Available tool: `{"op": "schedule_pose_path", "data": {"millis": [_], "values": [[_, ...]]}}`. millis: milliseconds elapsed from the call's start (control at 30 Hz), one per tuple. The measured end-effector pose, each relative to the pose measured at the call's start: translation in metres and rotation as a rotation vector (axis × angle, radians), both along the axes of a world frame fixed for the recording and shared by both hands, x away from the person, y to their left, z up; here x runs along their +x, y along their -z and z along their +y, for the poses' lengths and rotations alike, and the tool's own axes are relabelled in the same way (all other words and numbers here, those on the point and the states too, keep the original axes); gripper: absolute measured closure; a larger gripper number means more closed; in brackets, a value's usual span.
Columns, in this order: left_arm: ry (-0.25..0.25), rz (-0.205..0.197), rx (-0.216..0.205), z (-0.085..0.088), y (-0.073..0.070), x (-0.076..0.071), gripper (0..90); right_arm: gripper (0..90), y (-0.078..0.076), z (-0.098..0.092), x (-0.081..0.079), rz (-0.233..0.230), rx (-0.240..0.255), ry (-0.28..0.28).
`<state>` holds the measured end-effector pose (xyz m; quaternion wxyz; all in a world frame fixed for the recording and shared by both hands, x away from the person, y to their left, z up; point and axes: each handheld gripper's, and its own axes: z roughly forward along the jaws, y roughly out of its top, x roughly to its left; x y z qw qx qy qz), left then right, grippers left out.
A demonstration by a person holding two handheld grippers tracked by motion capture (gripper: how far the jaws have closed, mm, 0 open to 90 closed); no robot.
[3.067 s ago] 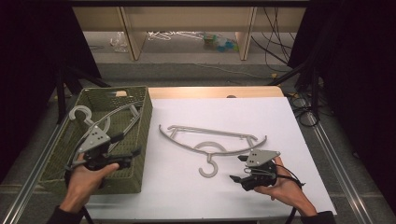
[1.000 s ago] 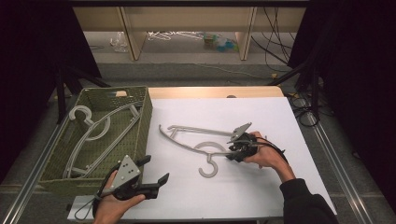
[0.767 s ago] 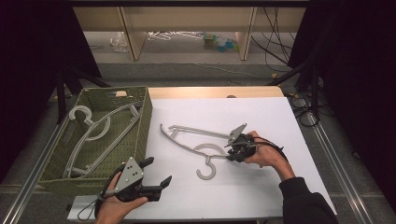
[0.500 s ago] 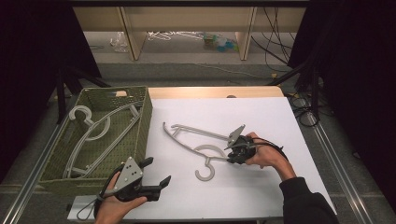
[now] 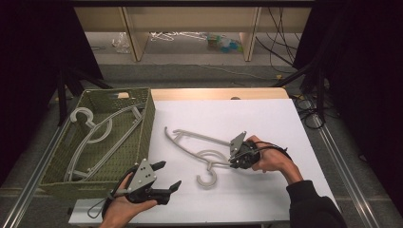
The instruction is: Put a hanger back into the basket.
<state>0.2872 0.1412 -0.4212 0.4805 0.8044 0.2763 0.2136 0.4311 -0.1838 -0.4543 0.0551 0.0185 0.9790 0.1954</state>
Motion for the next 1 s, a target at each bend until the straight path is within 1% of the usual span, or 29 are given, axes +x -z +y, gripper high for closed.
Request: {"op": "schedule_pose_path", "data": {"millis": [67,133,167,200,233,267,300,333,367,400,433,467,500,533,567,600,633,667,700,767,800,867,900,933,1000], "values": [[0.004,0.015,0.010,-0.006,0.000,0.004,23.1,81.6,-0.007,-0.003,-0.002,0.004,0.004,-0.053],[0.016,0.017,0.039,-0.013,0.000,0.010,24.7,81.6,-0.014,-0.005,-0.009,0.020,0.006,-0.069],[0.021,0.024,0.053,-0.017,0.001,0.012,26.6,81.5,-0.015,-0.007,-0.011,0.024,0.005,-0.073],[0.029,0.024,0.079,-0.022,0.001,0.016,28.0,81.5,-0.016,-0.008,-0.012,0.034,0.008,-0.078],[0.038,0.032,0.120,-0.026,0.002,0.019,28.5,81.5,-0.017,-0.009,-0.013,0.042,0.010,-0.078],[0.046,0.040,0.137,-0.030,0.003,0.021,29.1,81.6,-0.018,-0.010,-0.015,0.055,0.016,-0.073],[0.054,0.046,0.158,-0.035,0.005,0.025,29.5,81.5,-0.018,-0.010,-0.018,0.076,0.033,-0.047],[0.061,0.064,0.173,-0.041,0.006,0.029,29.8,81.5,-0.019,-0.011,-0.017,0.083,0.030,-0.072],[0.068,0.068,0.176,-0.047,0.009,0.032,30.1,81.5,-0.019,-0.011,-0.020,0.091,0.037,-0.052],[0.083,0.073,0.195,-0.053,0.010,0.036,30.7,81.5,-0.020,-0.012,-0.019,0.079,0.031,-0.087],[0.095,0.059,0.228,-0.059,0.012,0.039,31.2,81.5,-0.021,-0.011,-0.021,0.087,0.032,-0.076],[0.104,0.052,0.250,-0.063,0.013,0.041,31.8,81.4,-0.023,-0.011,-0.021,0.088,0.035,-0.101],[0.119,0.052,0.277,-0.067,0.015,0.045,32.1,81.4,-0.025,-0.011,-0.023,0.102,0.037,-0.092],[0.118,0.045,0.283,-0.070,0.018,0.048,32.8,81.3,-0.026,-0.011,-0.024,0.098,0.049,-0.086],[0.118,0.042,0.291,-0.072,0.020,0.049,33.6,81.3,-0.028,-0.012,-0.024,0.096,0.047,-0.098],[0.130,0.037,0.319,-0.074,0.023,0.051,34.4,81.3,-0.029,-0.012,-0.025,0.095,0.056,-0.081],[0.139,0.033,0.341,-0.075,0.025,0.051,35.8,81.4,-0.031,-0.013,-0.025,0.083,0.058,-0.091],[0.151,0.026,0.368,-0.075,0.026,0.052,36.2,81.3,-0.033,-0.013,-0.026,0.089,0.067,-0.079],[0.141,0.016,0.373,-0.076,0.029,0.052,36.4,81.3,-0.033,-0.014,-0.027,0.089,0.068,-0.077],[0.141,0.001,0.386,-0.077,0.031,0.054,37.4,81.4,-0.035,-0.015,-0.028,0.093,0.068,-0.085],[0.144,-0.007,0.392,-0.077,0.032,0.056,38.0,81.5,-0.036,-0.015,-0.028,0.093,0.068,-0.086],[0.156,-0.012,0.387,-0.079,0.033,0.058,41.5,81.6,-0.037,-0.015,-0.028,0.095,0.073,-0.092],[0.161,-0.019,0.391,-0.080,0.034,0.059,42.4,81.5,-0.038,-0.015,-0.027,0.086,0.070,-0.111],[0.168,-0.020,0.392,-0.080,0.035,0.060,45.9,81.5,-0.038,-0.014,-0.029,0.096,0.077,-0.100],[0.182,-0.026,0.390,-0.081,0.036,0.061,49.1,81.5,-0.038,-0.014,-0.029,0.099,0.075,-0.100]]}}
